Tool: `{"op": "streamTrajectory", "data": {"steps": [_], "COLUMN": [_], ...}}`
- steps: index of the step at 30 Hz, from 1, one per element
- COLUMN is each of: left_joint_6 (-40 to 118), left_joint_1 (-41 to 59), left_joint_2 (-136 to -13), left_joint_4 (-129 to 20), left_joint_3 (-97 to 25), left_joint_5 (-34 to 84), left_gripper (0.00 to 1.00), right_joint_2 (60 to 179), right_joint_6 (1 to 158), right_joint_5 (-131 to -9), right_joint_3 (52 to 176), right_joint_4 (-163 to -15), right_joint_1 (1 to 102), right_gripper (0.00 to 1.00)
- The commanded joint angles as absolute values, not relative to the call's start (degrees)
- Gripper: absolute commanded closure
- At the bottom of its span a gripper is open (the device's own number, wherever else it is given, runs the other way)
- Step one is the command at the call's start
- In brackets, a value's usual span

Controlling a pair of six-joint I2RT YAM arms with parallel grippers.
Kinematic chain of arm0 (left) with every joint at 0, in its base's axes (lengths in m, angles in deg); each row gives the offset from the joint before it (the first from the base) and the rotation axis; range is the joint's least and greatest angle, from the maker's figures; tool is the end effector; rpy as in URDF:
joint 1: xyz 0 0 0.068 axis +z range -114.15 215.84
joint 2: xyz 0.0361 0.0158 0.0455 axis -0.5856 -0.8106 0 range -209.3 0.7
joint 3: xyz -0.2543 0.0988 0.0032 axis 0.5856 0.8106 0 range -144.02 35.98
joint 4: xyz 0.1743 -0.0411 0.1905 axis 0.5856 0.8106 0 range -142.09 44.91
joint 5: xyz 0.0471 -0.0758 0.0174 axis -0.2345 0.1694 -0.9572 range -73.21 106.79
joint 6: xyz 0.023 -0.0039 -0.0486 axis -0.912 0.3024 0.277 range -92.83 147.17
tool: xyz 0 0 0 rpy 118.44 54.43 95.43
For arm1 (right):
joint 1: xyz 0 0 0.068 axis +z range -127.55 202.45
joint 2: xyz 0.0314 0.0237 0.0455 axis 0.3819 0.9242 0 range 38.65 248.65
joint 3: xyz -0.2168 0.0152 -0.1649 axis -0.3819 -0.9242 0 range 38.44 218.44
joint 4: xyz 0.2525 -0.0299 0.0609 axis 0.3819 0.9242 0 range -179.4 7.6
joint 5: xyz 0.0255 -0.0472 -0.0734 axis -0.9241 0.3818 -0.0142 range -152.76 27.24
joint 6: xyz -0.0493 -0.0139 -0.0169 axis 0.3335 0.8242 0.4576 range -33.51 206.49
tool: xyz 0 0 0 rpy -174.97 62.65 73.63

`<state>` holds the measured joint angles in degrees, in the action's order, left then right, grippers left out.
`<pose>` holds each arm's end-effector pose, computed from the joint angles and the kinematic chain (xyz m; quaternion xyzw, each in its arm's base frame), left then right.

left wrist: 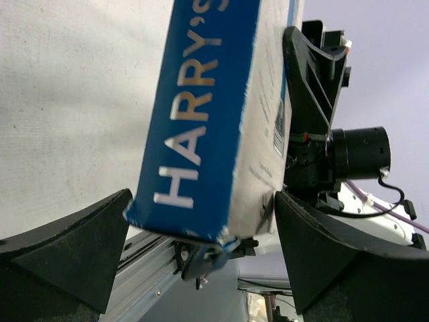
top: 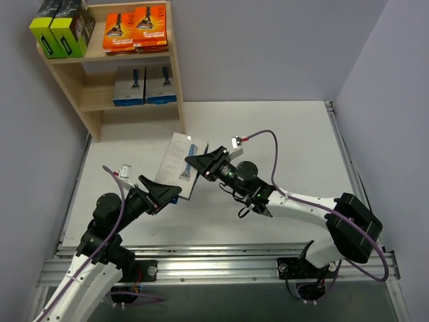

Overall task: Place and organize the shaving razors onto the shelf
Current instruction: Pass the shaving razor from the right arm to the left

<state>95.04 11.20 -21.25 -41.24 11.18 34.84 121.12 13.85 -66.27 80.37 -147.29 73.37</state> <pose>0.1078 -0.0616 0.2693 -0.1789 0.7309 -0.5499 0.3625 0.1969 0.2460 0.2943 0.0873 0.5861 0.7181 0.3649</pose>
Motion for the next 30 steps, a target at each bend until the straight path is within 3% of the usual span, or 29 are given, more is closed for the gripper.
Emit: {"op": "streamTrajectory", "data": {"steps": [1,5,8,11,12,16,20,21,22,25,30], "left_joint_6": [98.0,101.0,103.7,105.6,105.9,106.5,106.8,106.8,106.7,106.8,107.3], "left_joint_1": [11.4,11.4,11.4,11.4,11.4,11.4,11.4,11.4,11.4,11.4,11.4], "left_joint_2": [-21.7,-19.7,-17.4,-15.8,-15.6,-14.9,-15.1,-15.6,-15.8,-17.1,-19.0], "left_joint_4": [-47.9,-49.4,-52.1,-53.8,-53.6,-53.1,-53.3,-53.3,-53.5,-55.2,-57.8], "left_joint_3": [11.1,12.3,14.1,15.8,16.3,16.7,16.5,16.3,16.1,15.9,15.8], "left_joint_5": [33.0,28.9,27.3,26.6,26.4,26.1,25.8,25.8,25.8,25.8,26.0], "left_gripper": [0.04,0.02,0.22,0.33,0.43,0.57,0.56,0.52,0.39,0.26,0.22], "right_joint_2": [120.4,119.2,117.8,116.3,116.0,114.9,113.4,113.1,112.7,112.9,114.1], "right_joint_6": [13.3,13.7,13.9,14.2,14.2,13.8,13.8,14.2,14.4,15.2,16.0], "right_joint_5": [-61.0,-57.5,-56.0,-53.2,-52.7,-49.7,-45.0,-44.1,-43.3,-40.7,-38.8], "right_joint_3": [82.7,81.0,79.2,77.6,77.2,75.7,74.5,74.7,74.9,76.2,78.2], "right_joint_4": [-154.3,-154.9,-154.7,-153.9,-153.9,-153.4,-152.2,-151.9,-151.6,-151.1,-151.2], "right_joint_1": [75.1,76.6,77.4,78.3,78.8,79.6,80.7,81.0,81.4,82.0,82.0], "right_gripper": [1.0,1.0,1.0,1.0,1.0,1.0,1.0,1.0,1.0,1.0,1.0]}}
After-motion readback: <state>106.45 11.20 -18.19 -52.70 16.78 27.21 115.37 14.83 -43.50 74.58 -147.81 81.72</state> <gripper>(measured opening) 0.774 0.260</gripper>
